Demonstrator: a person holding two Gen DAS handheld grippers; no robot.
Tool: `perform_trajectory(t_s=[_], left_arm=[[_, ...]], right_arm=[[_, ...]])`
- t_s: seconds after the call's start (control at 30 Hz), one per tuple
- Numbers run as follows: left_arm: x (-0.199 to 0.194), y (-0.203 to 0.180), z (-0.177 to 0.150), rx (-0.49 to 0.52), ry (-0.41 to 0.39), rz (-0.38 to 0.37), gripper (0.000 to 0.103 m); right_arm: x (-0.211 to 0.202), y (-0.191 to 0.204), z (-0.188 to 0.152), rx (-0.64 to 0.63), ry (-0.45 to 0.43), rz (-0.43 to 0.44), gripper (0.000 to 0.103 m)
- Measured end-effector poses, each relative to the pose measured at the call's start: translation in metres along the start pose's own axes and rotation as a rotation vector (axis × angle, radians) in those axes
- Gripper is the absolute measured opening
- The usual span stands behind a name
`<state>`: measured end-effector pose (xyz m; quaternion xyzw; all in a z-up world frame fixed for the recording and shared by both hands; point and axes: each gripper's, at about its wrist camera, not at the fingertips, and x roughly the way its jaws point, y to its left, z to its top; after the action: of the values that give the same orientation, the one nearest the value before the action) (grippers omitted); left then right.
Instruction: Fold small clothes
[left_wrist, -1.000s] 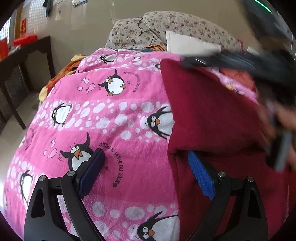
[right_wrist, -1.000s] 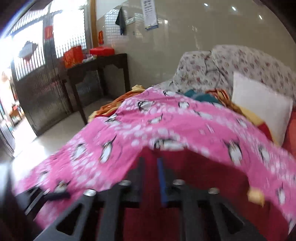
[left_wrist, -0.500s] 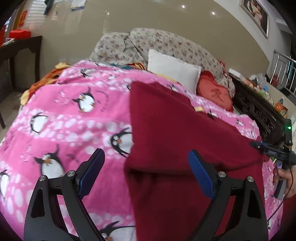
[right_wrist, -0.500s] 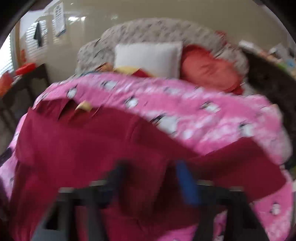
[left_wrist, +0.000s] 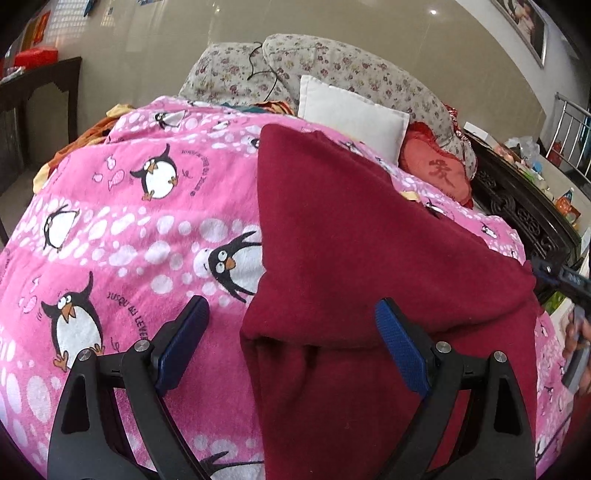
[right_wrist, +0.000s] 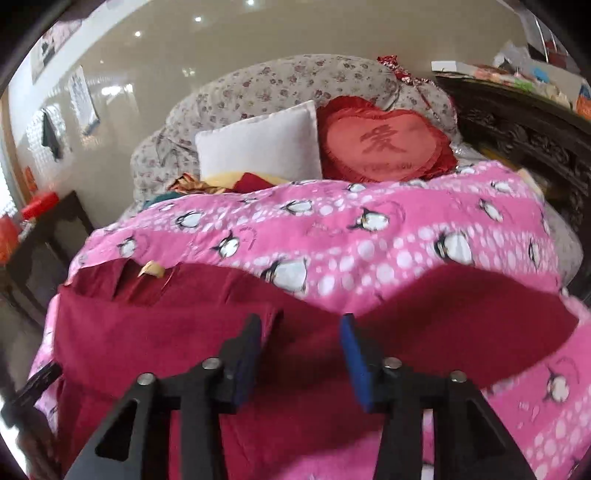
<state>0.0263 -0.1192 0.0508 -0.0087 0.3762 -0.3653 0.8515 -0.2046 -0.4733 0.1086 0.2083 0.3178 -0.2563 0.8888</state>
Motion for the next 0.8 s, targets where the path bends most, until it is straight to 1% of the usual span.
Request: perform_trajectory(t_s=[0.03, 0.1, 0.17, 0.2, 0.27, 0.3, 0.33, 0.37, 0.4, 0.47, 0.53, 0.57, 0.6, 0.67, 0.73, 0.8], left_arm=[[-0.001, -0.001, 0.0, 0.005, -0.006, -0.002, 0.092], [-0.003, -0.004, 0.0, 0.019, -0.018, -0.008, 0.092], [-0.006, -0.007, 0.0, 0.033, -0.033, -0.015, 0.092], [-0.008, -0.008, -0.001, 0.042, -0.043, -0.017, 0.092], [-0.01, -0.01, -0.002, 0.055, -0.059, -0.019, 0.092], [-0.012, -0.01, -0.003, 0.058, -0.064, -0.023, 0.092], [-0.011, -0.01, -0.002, 0.057, -0.063, -0.023, 0.092], [-0.01, -0.01, -0.002, 0.055, -0.056, -0.018, 0.092], [-0.008, -0.01, -0.002, 0.05, -0.04, -0.013, 0.092], [-0.002, -0.01, -0.003, 0.039, -0.009, -0.002, 0.092], [0.002, -0.01, -0.004, 0.037, 0.014, 0.017, 0.092], [0.002, -0.01, -0.004, 0.036, 0.017, 0.02, 0.092], [0.002, -0.01, -0.004, 0.037, 0.015, 0.02, 0.092], [-0.001, -0.012, -0.004, 0.04, 0.005, 0.026, 0.092], [-0.005, -0.015, -0.004, 0.045, -0.015, 0.033, 0.092], [-0.006, -0.017, -0.001, 0.048, -0.032, 0.032, 0.092]], right_arm=[[-0.001, -0.003, -0.007, 0.008, 0.015, 0.042, 0.044], [0.002, -0.001, -0.016, 0.019, 0.039, 0.099, 0.044], [0.011, 0.009, -0.021, -0.005, 0.054, 0.14, 0.043], [0.014, 0.016, -0.022, -0.024, 0.05, 0.14, 0.034], [0.011, 0.028, -0.023, -0.062, 0.018, 0.109, 0.016], [0.006, 0.036, -0.023, -0.109, 0.009, 0.063, 0.015], [0.004, 0.042, -0.027, -0.152, 0.022, 0.014, 0.015], [0.006, 0.045, -0.03, -0.177, 0.036, -0.017, 0.015], [0.01, 0.049, -0.039, -0.217, 0.063, -0.059, 0.015], [0.008, 0.05, -0.048, -0.239, 0.058, -0.083, 0.015], [-0.004, 0.047, -0.047, -0.212, 0.054, -0.079, 0.015], [-0.012, 0.045, -0.046, -0.19, 0.039, -0.06, 0.016], [-0.022, 0.046, -0.043, -0.172, 0.011, -0.048, 0.018], [-0.034, 0.053, -0.035, -0.169, -0.047, -0.036, 0.018], [-0.033, 0.066, -0.026, -0.188, -0.077, 0.01, 0.018], [-0.018, 0.082, -0.018, -0.221, -0.068, 0.031, 0.018]])
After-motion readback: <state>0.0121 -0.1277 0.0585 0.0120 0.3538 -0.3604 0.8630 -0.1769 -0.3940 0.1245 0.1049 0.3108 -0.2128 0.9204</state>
